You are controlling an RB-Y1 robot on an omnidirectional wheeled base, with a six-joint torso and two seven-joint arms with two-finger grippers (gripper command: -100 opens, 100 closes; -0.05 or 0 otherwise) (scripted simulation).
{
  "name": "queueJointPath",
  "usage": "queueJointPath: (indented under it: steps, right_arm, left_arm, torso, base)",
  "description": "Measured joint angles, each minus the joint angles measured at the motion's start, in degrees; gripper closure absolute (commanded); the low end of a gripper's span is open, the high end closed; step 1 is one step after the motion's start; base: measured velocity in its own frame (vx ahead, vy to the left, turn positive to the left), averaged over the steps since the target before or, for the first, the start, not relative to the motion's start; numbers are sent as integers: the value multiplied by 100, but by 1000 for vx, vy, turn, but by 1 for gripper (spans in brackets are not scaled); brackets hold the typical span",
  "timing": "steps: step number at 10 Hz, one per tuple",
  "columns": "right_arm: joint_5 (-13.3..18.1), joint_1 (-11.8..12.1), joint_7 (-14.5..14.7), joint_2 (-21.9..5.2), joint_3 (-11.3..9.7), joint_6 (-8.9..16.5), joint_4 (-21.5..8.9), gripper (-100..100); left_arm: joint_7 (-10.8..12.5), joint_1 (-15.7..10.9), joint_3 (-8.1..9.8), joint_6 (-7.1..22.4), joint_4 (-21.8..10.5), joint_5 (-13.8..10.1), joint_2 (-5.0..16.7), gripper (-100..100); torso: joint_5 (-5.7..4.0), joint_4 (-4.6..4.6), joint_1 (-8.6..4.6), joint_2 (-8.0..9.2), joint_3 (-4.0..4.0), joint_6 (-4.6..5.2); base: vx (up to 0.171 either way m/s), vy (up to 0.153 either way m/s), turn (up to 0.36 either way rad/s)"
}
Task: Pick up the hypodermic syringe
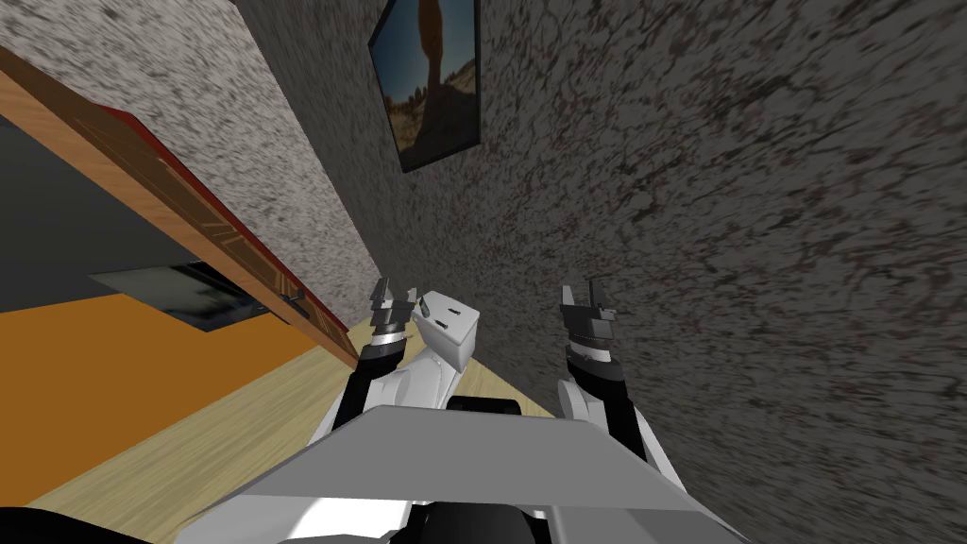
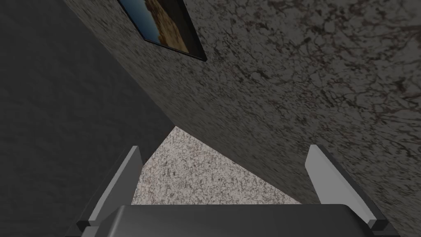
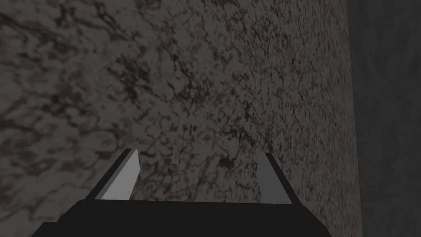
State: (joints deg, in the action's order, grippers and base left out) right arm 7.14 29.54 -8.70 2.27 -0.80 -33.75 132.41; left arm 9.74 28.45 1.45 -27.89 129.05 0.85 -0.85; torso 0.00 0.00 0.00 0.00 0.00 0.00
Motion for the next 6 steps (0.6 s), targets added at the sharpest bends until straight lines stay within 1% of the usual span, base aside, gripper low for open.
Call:
queueJointPath:
  steps: [2, 4, 6]
  right_arm:
    - [0, 0, 0, 0, 0, 0, 0, 0]
    - [0, 0, 0, -1, 1, 0, 0, 0]
    - [0, 0, 0, -1, 0, 0, 0, 0]
  left_arm:
    - [-12, -76, 30, 77, -112, 25, 266, -100]
    - [-45, -236, 70, 295, -267, 75, 551, -100]
    - [-81, -481, 141, 529, -612, 129, 807, -100]
  torso:
    - [4, -1, 17, -4, -2, 0]
    - [7, -1, 32, -6, -4, 0]
    - [7, -2, 22, -5, -4, 1]
  base:
    - [10, 50, -3]
    - [21, 83, -6]
    - [-8, 32, -49]
